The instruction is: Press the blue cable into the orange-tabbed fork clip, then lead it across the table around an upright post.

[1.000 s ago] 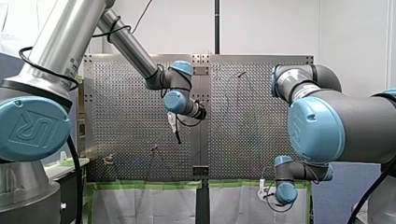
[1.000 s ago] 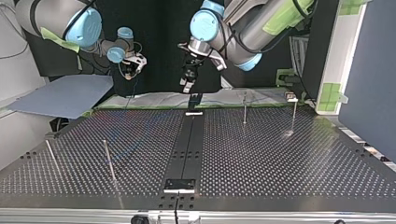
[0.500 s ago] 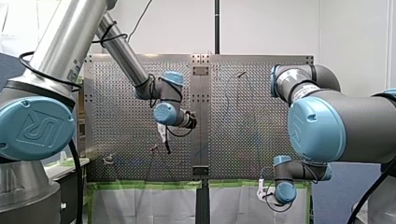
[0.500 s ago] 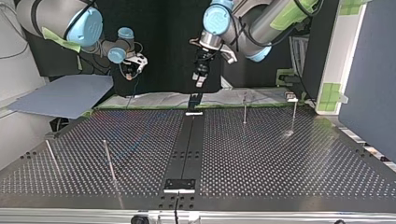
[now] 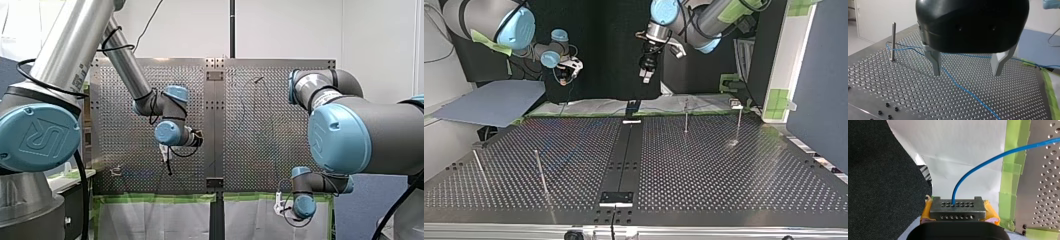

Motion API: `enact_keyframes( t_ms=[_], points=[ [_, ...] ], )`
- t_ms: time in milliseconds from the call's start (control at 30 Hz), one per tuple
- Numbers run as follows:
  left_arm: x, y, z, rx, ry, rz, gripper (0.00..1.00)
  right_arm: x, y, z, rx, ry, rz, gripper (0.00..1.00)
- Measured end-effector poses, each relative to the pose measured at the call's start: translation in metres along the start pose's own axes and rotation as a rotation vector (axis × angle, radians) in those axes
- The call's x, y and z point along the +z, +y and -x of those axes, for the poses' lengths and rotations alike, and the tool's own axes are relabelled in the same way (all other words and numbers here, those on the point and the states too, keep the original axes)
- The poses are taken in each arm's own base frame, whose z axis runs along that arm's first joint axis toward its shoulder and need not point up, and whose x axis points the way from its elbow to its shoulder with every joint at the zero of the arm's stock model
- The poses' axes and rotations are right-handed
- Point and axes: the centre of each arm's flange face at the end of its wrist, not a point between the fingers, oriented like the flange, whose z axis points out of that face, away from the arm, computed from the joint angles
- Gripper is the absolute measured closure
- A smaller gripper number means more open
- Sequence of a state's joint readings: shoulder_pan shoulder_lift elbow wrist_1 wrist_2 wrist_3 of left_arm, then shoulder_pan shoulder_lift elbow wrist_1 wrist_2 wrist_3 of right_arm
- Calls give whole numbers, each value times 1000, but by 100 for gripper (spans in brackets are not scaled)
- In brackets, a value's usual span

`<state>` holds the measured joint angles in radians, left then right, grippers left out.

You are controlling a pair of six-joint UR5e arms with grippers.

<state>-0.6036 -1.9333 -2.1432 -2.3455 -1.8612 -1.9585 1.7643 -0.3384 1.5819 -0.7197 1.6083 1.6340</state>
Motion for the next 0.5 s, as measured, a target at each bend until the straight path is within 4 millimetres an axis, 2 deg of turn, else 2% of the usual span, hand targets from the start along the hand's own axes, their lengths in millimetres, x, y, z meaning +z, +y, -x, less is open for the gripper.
enact_keyframes(
  t_ms=[200,500],
  points=[
    [-12,9,-10,6,-2,5,2,-1,-1,0,-2,-3,3,100],
    [-15,11,-11,7,-2,6,2,-1,-1,0,-2,-3,3,100]
  ],
)
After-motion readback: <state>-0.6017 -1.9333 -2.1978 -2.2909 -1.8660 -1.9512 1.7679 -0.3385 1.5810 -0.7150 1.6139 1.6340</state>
